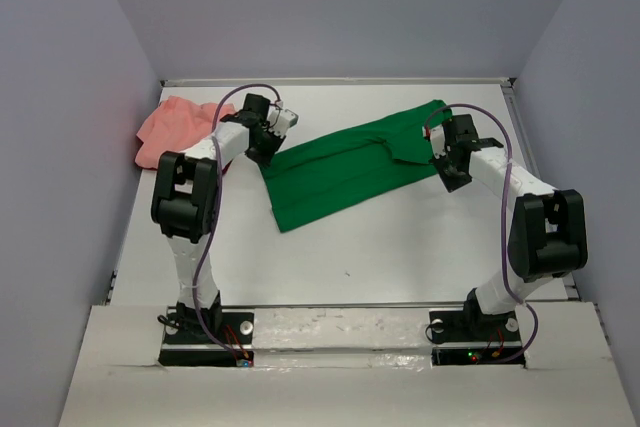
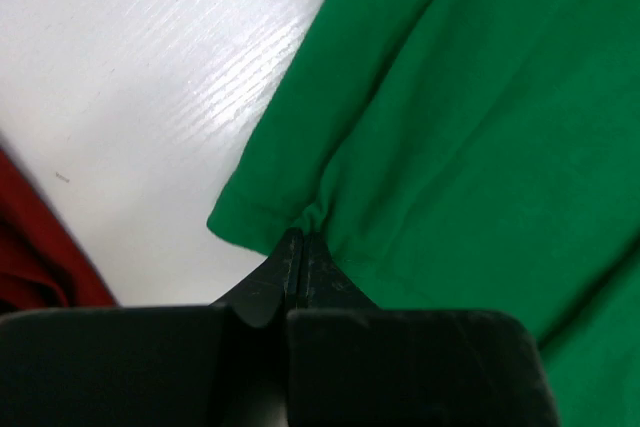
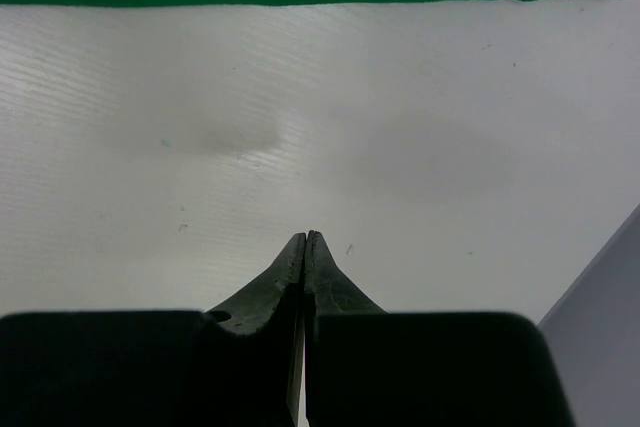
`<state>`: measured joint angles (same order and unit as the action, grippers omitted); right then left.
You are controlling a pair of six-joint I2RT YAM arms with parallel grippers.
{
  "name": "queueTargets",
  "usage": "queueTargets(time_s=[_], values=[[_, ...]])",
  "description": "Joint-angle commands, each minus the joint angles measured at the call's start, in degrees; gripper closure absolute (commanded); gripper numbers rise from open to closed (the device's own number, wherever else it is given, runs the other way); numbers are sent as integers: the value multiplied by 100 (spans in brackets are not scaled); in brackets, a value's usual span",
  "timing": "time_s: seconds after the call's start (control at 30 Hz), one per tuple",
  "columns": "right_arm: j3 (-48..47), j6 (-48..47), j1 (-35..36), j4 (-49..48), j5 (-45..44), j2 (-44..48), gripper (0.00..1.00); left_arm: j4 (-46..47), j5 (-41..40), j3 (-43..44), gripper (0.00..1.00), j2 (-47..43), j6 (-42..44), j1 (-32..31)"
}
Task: Fold and stack the t-shirts
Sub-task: Fold the tshirt
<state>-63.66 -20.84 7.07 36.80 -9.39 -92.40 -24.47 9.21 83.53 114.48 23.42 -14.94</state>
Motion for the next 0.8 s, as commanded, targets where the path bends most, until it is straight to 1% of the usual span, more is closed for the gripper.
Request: queueTargets(time_s=[0.0, 0.13, 0.23, 0.53, 0.77], values=[[-226, -25, -48, -129, -98, -23, 97, -295, 186, -108, 100, -794, 198, 8], [-279, 10, -48, -111, -107, -94, 98, -365, 370, -293, 100, -1181, 409, 0], [-349, 19, -48, -94, -168, -120, 98, -480, 511, -328, 100, -1278, 576, 9], [-332, 10, -48, -67, -195, -164, 99, -568, 608, -451, 100, -1244, 708, -26], [-331, 10, -48, -76, -221, -252, 99, -427, 441, -688, 100, -1261, 778, -193]])
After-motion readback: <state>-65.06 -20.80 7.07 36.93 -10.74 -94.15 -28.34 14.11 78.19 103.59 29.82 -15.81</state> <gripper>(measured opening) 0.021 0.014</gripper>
